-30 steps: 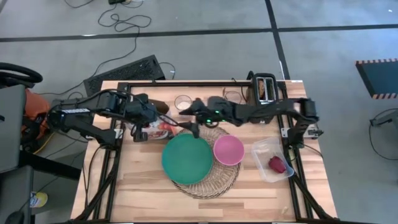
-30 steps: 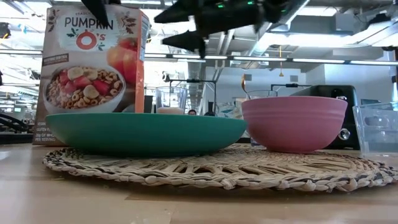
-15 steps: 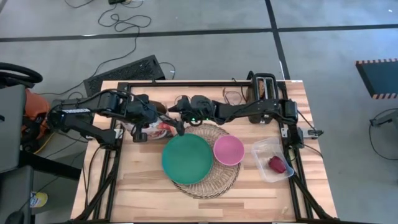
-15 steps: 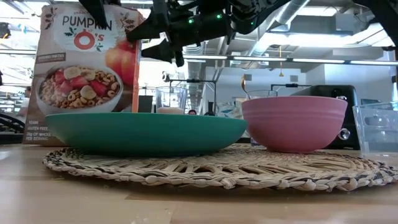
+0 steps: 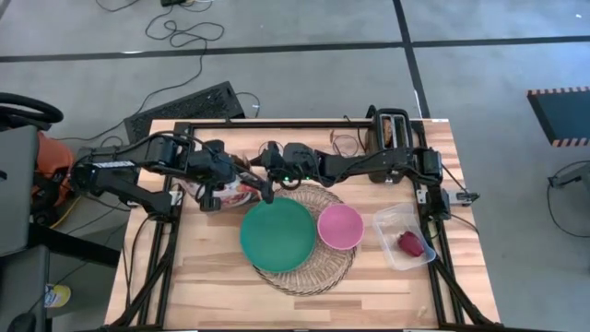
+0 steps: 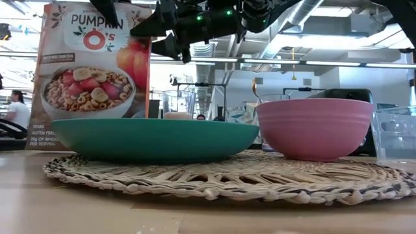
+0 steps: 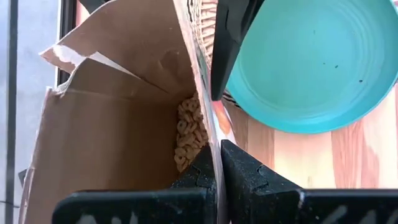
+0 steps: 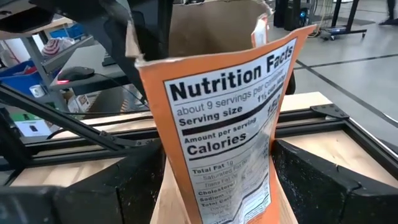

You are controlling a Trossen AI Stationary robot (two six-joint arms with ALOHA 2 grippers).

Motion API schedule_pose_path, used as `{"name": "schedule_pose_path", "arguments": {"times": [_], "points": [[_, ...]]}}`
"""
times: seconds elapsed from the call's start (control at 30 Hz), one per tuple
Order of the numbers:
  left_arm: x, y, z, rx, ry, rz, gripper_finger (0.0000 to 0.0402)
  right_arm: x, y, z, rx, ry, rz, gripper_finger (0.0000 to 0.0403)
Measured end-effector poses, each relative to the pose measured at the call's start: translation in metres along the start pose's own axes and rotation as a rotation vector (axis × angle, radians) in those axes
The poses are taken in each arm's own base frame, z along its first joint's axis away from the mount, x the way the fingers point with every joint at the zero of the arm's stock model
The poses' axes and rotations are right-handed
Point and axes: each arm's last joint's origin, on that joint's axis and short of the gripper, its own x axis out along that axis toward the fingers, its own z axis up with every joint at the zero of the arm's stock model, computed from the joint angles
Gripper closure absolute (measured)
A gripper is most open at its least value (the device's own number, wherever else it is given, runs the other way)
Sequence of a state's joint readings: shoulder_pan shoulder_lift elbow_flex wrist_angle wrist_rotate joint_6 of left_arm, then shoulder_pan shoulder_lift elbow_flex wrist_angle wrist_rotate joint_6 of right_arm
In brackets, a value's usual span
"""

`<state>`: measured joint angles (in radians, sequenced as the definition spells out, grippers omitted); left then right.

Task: Arrange a breakfast setting
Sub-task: Pour the cereals from the box into the pink bowl

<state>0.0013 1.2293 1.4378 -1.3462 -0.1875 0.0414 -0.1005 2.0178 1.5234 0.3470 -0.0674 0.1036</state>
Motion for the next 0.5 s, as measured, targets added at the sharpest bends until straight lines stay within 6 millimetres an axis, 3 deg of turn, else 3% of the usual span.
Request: {"name": "schedule_pose_path", "arguments": {"times": [0.2, 0.5], "points": [[0.0000, 0.0003, 0.0011, -0.003, -0.011, 0.008, 0.0402, -0.0001, -0.0014, -0.0006, 0.002, 0.008, 0.008, 0.0155], [-0.0001, 0.0020, 0.0013, -0.005, -0.011, 0.065, 0.0401, -0.0003, -0.0009, -0.0002, -0.026, 0.007, 0.018, 0.0361]]}}
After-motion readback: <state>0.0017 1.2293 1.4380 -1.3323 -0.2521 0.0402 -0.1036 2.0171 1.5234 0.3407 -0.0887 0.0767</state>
